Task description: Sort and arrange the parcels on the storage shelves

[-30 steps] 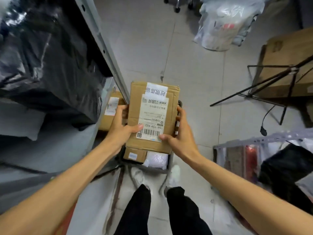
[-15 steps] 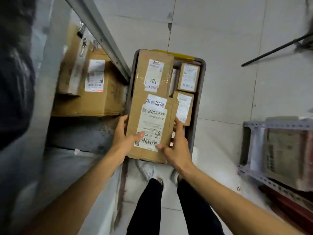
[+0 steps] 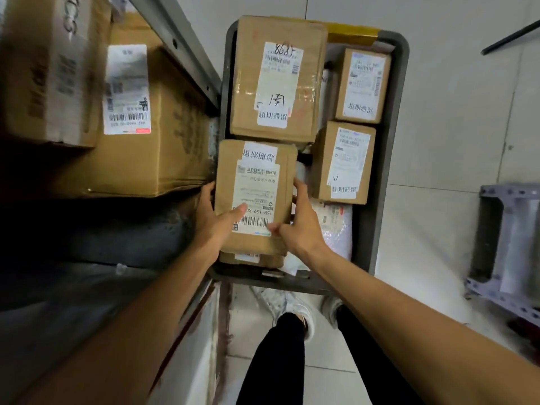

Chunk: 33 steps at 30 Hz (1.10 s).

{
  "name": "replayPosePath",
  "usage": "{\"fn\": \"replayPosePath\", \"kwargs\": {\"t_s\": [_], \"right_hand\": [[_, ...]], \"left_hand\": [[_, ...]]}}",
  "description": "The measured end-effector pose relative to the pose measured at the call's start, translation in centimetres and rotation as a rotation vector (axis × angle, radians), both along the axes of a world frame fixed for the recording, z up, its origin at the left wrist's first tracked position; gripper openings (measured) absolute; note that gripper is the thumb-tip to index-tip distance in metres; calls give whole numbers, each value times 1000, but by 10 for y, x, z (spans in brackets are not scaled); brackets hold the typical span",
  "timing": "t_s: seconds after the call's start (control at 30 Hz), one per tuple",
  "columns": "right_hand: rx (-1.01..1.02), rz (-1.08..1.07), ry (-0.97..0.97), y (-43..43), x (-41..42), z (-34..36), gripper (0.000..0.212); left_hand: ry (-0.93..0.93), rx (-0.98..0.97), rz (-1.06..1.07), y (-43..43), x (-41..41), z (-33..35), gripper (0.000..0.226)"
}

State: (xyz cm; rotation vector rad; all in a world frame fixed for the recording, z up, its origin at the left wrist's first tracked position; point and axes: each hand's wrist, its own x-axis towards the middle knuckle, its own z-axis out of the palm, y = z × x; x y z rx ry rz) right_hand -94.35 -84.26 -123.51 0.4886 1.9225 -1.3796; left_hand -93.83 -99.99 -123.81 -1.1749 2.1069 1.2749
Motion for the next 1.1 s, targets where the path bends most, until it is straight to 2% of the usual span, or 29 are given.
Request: {"fn": "replayPosePath", "kwargs": {"t_s": [0.07,0.17,0.47,0.57,0.67,0.83,0.97,1.1], "right_hand": [[4,6,20,-7,-8,-12,99],[15,6,22,-9,-16,-24,98],[96,62,2,-8,-16,-26,106],[147,148,-44,3,-24,-7,96],[212,222,-62,17,-36,26,76],[302,451,9,48,-60,103,65],[404,660,76,80,-90,193,73],[524,850,129,108,-121,295,68]], "left_hand": [[-22,-80,-45,-4,-8,-9,64],[-31,-89,-77,-5,-18,-21,60],[-85,-171,-148,1,-26,-18,69],[-135,-216,-205,7,-36,3,74],[-149,-238,-294,19,-46,36,68],[-109,-238,-476,45,-72,114,71],[-45,-233,-676,70,-91,195,66],[-17,-216,-801,95,-110,295,54]]}}
